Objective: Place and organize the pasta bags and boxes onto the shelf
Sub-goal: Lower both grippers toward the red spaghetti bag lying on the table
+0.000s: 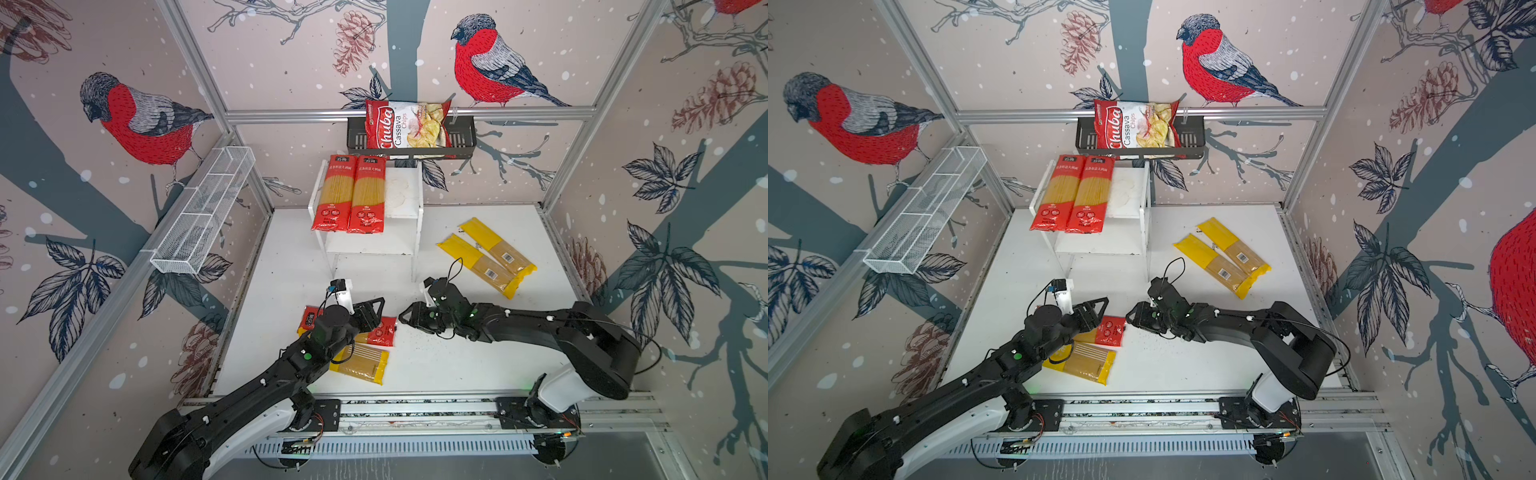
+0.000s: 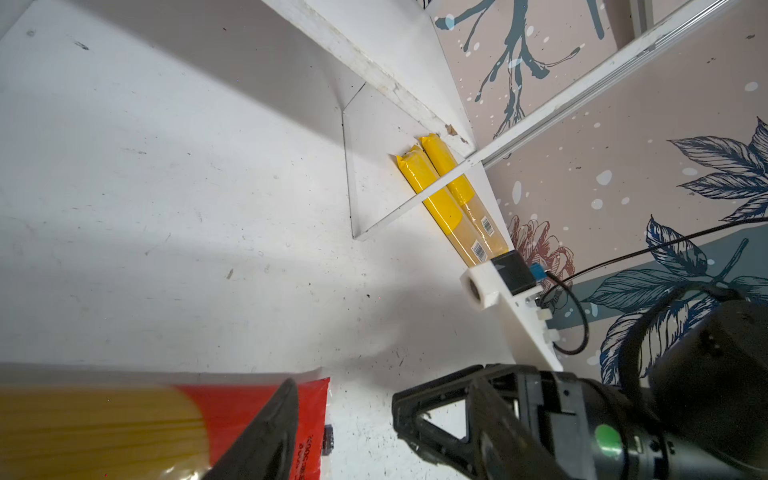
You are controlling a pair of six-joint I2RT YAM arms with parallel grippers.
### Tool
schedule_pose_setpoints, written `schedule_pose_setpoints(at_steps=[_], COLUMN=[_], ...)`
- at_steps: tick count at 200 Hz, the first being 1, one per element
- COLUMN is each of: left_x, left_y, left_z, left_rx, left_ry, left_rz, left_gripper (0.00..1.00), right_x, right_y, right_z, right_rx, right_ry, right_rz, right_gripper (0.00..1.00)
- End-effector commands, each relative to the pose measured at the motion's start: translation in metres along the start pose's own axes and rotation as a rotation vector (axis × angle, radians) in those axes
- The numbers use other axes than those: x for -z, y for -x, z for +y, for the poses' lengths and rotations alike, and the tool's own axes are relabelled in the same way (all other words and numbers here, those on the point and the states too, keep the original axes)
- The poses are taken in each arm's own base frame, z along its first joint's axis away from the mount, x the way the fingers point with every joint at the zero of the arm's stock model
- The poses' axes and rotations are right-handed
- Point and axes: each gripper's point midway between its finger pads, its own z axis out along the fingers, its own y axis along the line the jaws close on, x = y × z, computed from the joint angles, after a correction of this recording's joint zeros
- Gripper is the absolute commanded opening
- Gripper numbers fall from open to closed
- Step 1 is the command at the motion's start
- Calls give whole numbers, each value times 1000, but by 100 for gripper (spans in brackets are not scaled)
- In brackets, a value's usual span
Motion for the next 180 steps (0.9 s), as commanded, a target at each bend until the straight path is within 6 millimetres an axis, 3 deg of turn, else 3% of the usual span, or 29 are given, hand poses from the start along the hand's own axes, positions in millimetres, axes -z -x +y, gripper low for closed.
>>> schedule_pose_setpoints(at_steps=[1,50,90,138,180], left_x=[-1,-6,-4,-13,-15], left_y=[0,4,-3,-8,-10], left_z=[2,-16,-11,-12,-11], left_rx=[-7,-68,-82,-61,16], left_ry=[17,3,25,19,-4], left_rz=[1,61,98,116,90], left_gripper=[65,66,67,67,65], right_x=[-8,-25,-39,-42,-24], right_y=[-1,-7,-12,-3,7], right_z=[7,11,12,11,12], right_rx=[-16,-34,-58,-82,-94], right_ry=[28,31,62,91,138], right_rz=[-8,-26,-43,-88,-103], right_gripper=[48,48,44,21,5])
